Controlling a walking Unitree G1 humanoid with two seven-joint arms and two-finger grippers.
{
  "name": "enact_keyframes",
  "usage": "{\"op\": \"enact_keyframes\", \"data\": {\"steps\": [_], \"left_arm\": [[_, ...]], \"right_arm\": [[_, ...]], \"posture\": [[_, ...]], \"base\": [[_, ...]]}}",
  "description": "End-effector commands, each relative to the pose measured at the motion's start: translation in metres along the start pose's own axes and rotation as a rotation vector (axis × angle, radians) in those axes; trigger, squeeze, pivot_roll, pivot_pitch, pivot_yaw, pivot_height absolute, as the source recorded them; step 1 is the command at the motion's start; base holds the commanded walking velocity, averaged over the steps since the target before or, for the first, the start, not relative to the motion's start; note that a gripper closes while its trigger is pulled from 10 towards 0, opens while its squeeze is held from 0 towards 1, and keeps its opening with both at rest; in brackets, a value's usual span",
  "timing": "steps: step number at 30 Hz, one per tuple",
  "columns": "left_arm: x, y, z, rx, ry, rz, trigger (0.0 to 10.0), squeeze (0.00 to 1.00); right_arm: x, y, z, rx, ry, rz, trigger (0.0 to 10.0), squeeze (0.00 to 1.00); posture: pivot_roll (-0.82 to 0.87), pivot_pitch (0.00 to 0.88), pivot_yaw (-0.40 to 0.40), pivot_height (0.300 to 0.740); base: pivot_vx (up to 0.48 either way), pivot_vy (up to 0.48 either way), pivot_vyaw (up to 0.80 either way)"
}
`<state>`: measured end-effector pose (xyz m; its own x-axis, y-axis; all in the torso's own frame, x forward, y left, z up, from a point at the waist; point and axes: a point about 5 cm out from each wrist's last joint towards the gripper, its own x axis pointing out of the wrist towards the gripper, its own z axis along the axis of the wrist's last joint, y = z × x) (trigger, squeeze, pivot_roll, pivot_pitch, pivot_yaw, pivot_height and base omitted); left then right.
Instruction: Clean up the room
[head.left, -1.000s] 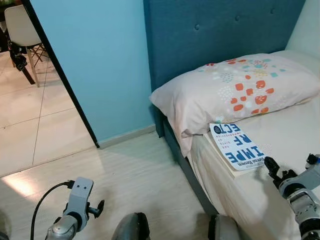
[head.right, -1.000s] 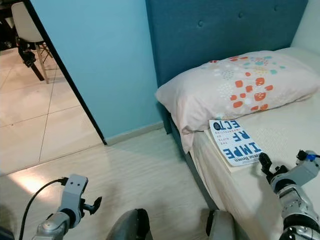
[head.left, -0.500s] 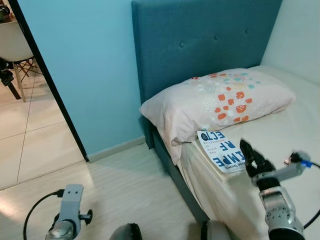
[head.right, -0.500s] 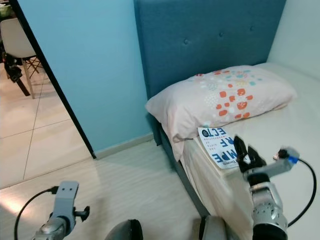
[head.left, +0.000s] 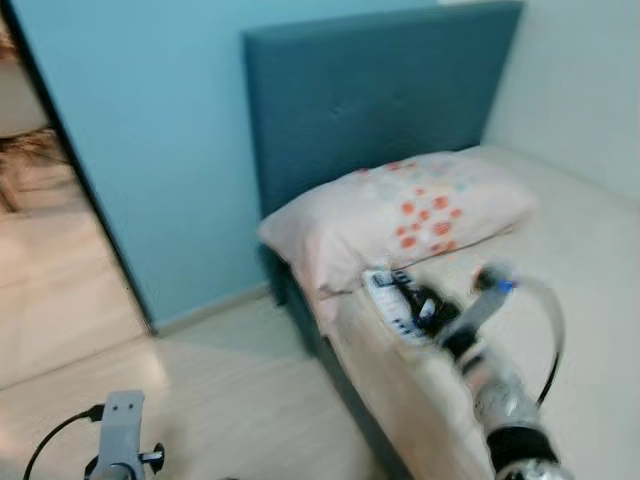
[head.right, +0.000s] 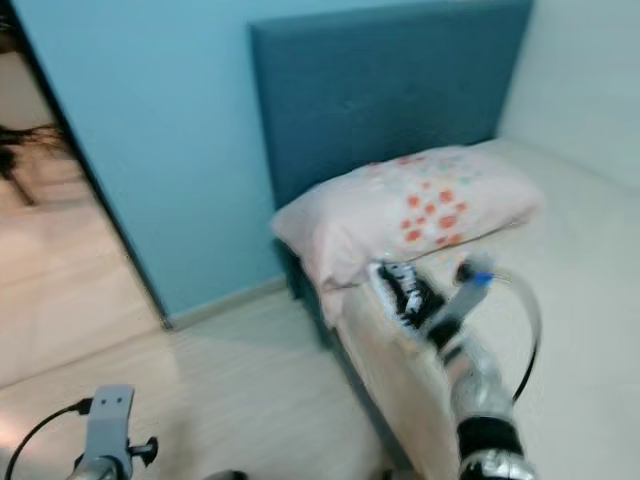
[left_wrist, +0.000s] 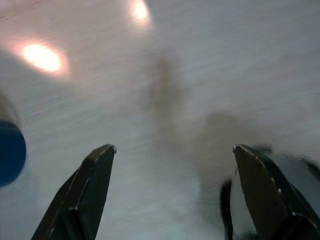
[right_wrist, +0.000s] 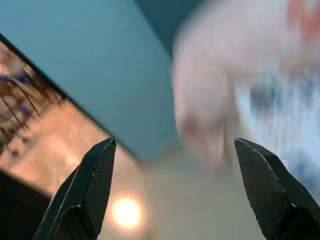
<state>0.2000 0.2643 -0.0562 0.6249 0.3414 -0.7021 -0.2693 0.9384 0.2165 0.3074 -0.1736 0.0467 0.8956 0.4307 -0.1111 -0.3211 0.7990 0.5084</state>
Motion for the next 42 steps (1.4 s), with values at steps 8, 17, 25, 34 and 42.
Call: {"op": "enact_keyframes", "data": {"steps": [8, 17, 25, 34, 42], "left_arm": [[-0.014, 0.011, -0.053, 0.008, 0.168, 0.038, 10.0, 0.00], [-0.014, 0.003, -0.056, 0.008, 0.186, 0.021, 10.0, 0.00], [-0.012, 0.000, -0.049, -0.014, 0.185, 0.018, 10.0, 0.00], [-0.015, 0.004, -0.058, 0.000, 0.204, 0.012, 10.0, 0.00], [-0.015, 0.004, -0.057, 0.047, 0.182, -0.012, 10.0, 0.00]], "right_arm": [[-0.034, -0.002, -0.092, -0.014, 0.396, -0.085, 10.0, 0.00], [-0.081, -0.018, -0.135, 0.080, 0.581, -0.240, 10.0, 0.00], [-0.144, -0.032, -0.171, 0.190, 0.718, -0.539, 10.0, 0.00], [-0.157, -0.038, -0.174, 0.150, 0.743, -0.645, 10.0, 0.00], [-0.164, -0.041, -0.176, 0.162, 0.759, -0.722, 10.0, 0.00]], "posture": [[0.08, 0.000, -0.056, 0.659], [0.08, 0.000, -0.076, 0.689], [0.09, 0.000, -0.081, 0.719], [0.09, 0.000, -0.072, 0.740], [0.08, 0.000, -0.061, 0.740]], "base": [[0.000, 0.000, 0.00], [0.000, 0.000, 0.00], [0.000, 0.000, 0.00], [-0.427, 0.000, 0.00], [-0.060, 0.000, -0.57]]}}
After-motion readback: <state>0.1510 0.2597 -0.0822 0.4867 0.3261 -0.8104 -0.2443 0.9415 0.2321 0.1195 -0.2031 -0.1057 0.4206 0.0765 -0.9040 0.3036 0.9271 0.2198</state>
